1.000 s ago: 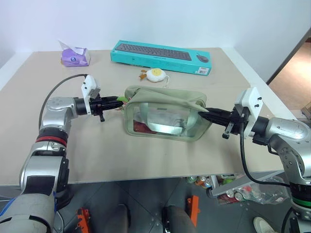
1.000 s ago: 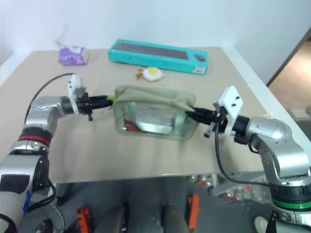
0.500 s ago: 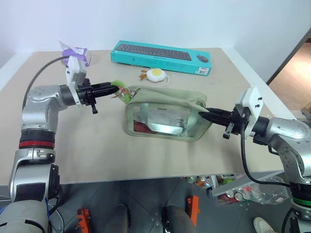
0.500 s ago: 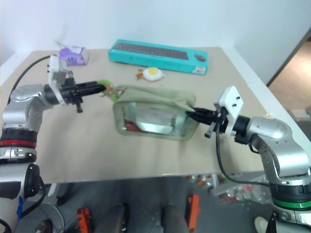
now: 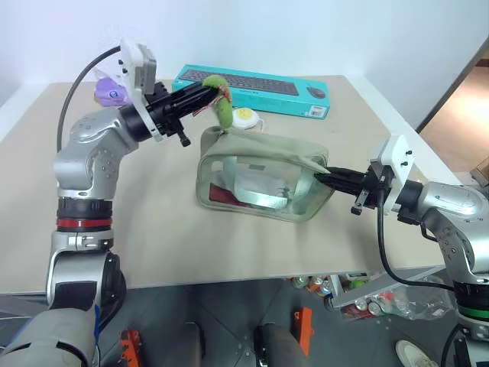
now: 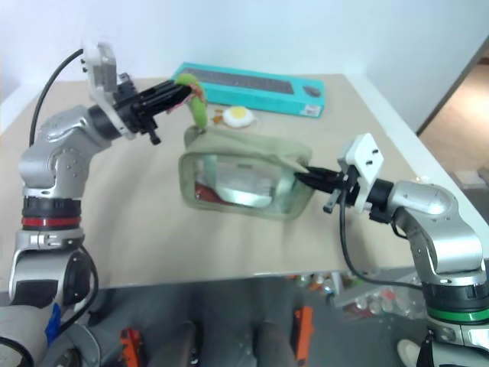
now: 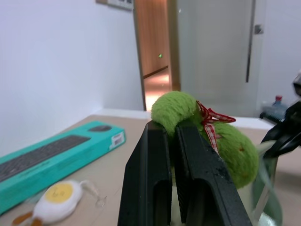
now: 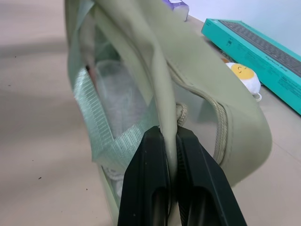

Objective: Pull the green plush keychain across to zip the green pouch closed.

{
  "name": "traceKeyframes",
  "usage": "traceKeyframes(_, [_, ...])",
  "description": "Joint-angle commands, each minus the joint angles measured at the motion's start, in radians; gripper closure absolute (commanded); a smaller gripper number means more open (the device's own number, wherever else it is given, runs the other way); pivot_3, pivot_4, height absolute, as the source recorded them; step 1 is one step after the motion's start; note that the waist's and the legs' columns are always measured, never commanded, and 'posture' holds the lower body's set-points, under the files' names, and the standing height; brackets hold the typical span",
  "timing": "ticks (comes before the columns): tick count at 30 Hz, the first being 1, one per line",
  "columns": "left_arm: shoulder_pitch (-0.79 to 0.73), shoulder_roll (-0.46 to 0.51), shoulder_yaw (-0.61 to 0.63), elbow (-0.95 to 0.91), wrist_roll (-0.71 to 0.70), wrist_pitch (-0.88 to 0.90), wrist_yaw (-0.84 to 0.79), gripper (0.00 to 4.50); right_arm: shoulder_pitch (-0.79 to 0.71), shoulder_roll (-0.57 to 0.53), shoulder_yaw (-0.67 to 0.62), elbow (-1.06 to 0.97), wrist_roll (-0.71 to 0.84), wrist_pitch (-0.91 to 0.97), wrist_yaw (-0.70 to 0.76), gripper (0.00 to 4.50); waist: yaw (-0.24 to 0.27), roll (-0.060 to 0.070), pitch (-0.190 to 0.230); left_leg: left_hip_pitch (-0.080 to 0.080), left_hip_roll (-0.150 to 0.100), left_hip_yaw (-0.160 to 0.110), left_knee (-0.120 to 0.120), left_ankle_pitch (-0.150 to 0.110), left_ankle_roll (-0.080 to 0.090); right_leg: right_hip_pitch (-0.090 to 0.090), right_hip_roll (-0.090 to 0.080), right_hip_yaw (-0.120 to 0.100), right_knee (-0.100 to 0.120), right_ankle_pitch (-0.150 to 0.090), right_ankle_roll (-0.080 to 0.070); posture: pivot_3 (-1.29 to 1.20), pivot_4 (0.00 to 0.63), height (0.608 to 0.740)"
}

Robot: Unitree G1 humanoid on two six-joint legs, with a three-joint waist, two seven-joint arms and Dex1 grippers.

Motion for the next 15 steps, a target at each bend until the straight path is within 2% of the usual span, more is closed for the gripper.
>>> traceKeyframes(1, [-0.052,-0.021,0.017,-0.073,-0.057,0.019,0.028,4.42,-0.013,-0.011,-0.01,-0.014,0.001,-0.002,0.001,4.5,0.0,0.0,0.0,0.0,0.0,0.0,0.0,0.0,0.0,0.0,0.0,0.0,0.0,0.0,0.0,0.0,0.15,0.74])
traceKeyframes(9, [-0.026,-0.091,-0.016,-0.209,-0.148,0.129,0.065,4.42,-0.006,-0.014,-0.019,-0.02,0.004,0.0,0.0,4.5,0.0,0.0,0.0,0.0,0.0,0.0,0.0,0.0,0.0,0.0,0.0,0.001,0.0,0.0,0.0,0.0,0.15,0.74])
traceKeyframes(14, [0.008,-0.051,-0.038,-0.225,-0.149,0.159,0.029,4.42,-0.004,-0.014,-0.021,-0.024,0.003,0.001,-0.003,4.5,0.0,0.0,0.0,0.0,0.0,0.001,0.0,0.0,0.0,0.0,0.0,0.002,0.0,0.0,0.0,0.0,0.15,0.74])
traceKeyframes(15, [0.016,-0.019,-0.05,-0.213,-0.123,0.142,0.001,4.42,-0.002,-0.014,-0.022,-0.025,0.004,0.002,-0.003,4.5,0.0,0.0,0.0,0.001,0.0,0.001,0.0,0.0,0.0,0.0,0.0,0.002,0.0,0.0,0.0,0.0,0.15,0.74])
